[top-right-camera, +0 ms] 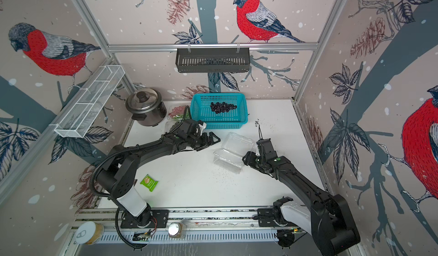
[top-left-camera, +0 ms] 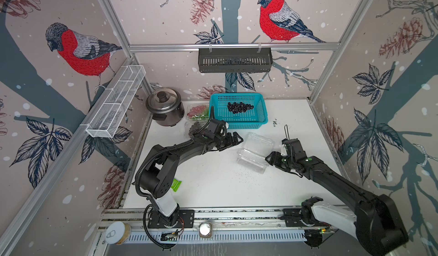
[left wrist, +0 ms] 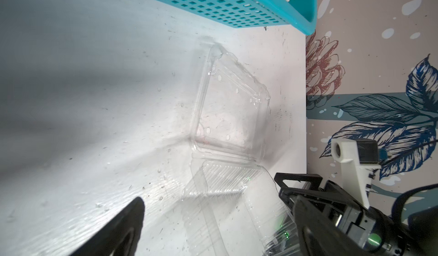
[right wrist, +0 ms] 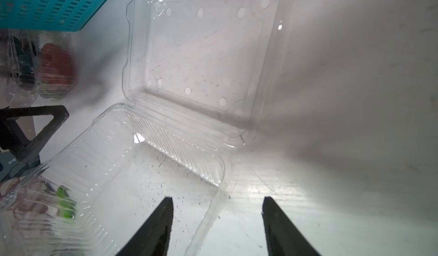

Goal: Pack grapes into containers
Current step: Adjust the packing box at the center of the board.

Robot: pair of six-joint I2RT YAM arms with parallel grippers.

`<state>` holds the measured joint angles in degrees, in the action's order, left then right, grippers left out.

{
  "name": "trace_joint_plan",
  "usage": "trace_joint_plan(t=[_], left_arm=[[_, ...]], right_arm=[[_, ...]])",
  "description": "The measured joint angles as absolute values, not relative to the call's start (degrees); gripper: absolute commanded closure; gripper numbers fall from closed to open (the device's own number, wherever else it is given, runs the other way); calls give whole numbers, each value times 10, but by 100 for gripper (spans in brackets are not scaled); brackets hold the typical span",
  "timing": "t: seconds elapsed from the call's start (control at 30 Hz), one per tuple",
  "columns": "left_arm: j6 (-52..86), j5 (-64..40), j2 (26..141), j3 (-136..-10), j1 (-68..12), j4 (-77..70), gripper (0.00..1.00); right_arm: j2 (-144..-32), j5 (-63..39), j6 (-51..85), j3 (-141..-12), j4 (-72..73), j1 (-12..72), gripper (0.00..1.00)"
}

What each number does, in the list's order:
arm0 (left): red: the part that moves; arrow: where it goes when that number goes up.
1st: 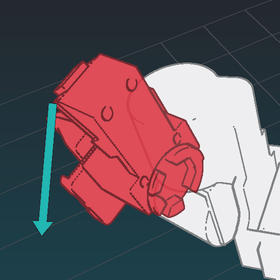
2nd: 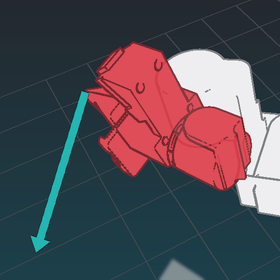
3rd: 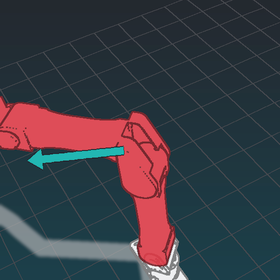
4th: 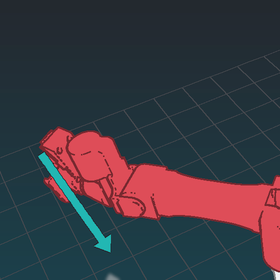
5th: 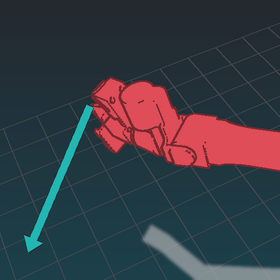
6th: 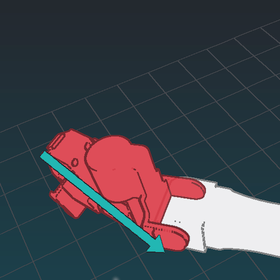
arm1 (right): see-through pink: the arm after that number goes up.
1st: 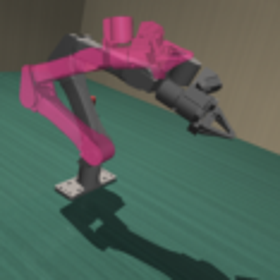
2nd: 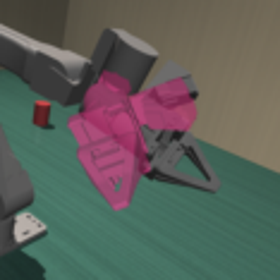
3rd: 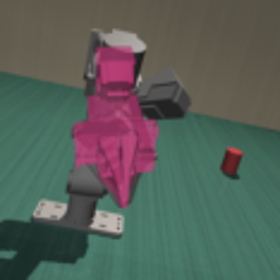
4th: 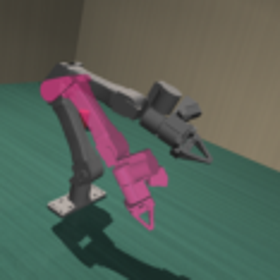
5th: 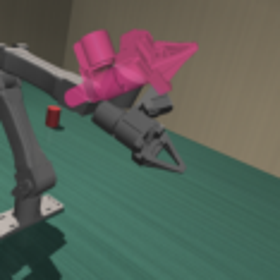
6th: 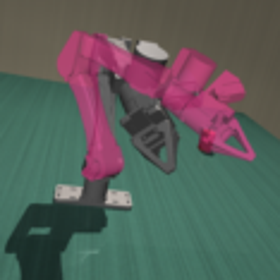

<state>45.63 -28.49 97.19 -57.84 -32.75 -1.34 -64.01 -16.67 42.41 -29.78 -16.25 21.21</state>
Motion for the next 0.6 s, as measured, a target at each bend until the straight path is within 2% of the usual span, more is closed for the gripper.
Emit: trace_joint_plan(t=[0.13,0.27,0.43,0.6], left_arm=[[463,-292,970,-569,-329,-25,3],[468,-299,970,-559,-331,-28,3],[472,-307,976,-559,-331,-38,3],[480,-324,978,-548,-332,-49,4]], right_arm=[[-660,-187,433,-293,-153,229,49],[-680,-195,435,-290,-135,243,51],[-711,-194,435,-295,-115,249,64],[-745,-177,433,-305,-100,252,67]])
